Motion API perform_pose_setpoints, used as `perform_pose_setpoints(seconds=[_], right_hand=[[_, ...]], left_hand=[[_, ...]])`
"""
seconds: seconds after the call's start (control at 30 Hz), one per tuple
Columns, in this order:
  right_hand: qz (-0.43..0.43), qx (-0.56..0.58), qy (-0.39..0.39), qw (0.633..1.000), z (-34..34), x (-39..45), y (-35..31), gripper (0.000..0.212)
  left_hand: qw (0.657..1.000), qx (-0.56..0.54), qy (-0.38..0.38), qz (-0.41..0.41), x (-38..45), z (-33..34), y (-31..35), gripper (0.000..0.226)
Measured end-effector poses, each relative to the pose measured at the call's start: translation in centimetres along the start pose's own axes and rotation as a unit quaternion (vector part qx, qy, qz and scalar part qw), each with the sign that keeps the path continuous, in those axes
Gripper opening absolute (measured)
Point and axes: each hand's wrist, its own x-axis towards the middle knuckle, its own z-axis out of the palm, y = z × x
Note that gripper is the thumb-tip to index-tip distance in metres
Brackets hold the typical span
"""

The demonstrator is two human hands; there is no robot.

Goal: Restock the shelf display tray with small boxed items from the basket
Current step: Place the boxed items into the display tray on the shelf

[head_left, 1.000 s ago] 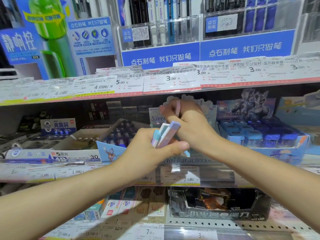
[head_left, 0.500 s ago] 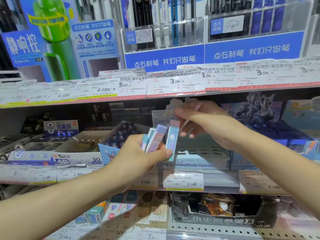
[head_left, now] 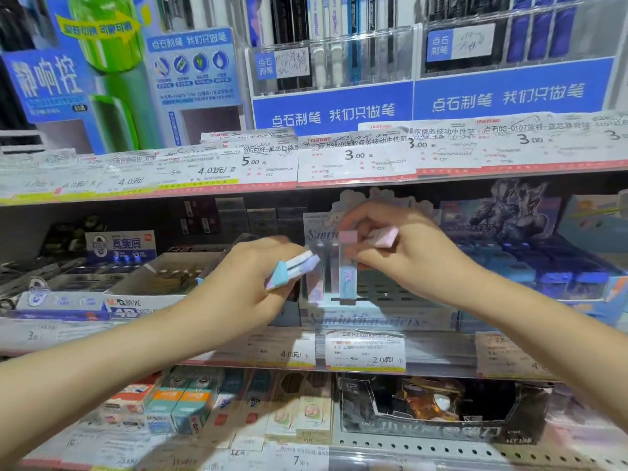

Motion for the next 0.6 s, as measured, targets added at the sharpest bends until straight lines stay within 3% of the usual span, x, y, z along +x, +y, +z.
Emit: perform_pose_setpoints(seconds=[0.07, 0.17, 0.27, 0.6], right_hand=[[-0.022, -0.033, 0.008, 0.999, 0.5, -0.2, 0.2, 0.018], [-0.016, -0.034, 0.022, 0.999, 1.1, -0.2, 0.6, 0.016], [-0.019, -0.035, 0.021, 0.999, 1.7, -0.3, 0.8, 0.015], [-0.001, -0.013, 0.021, 1.0, 2.1, -0.1, 0.7, 0.016]], left_hand=[[0.997, 0.051, -0.049, 0.025, 0.2, -0.3, -0.6, 0.036], [0.988, 0.129, -0.081, 0.018, 0.3, -0.3, -1.2, 0.057], [0.978, 0.159, -0.131, 0.0, 0.7, 0.0, -1.2, 0.063], [0.982, 0.13, -0.138, -0.009, 0.1, 0.1, -1.9, 0.071]])
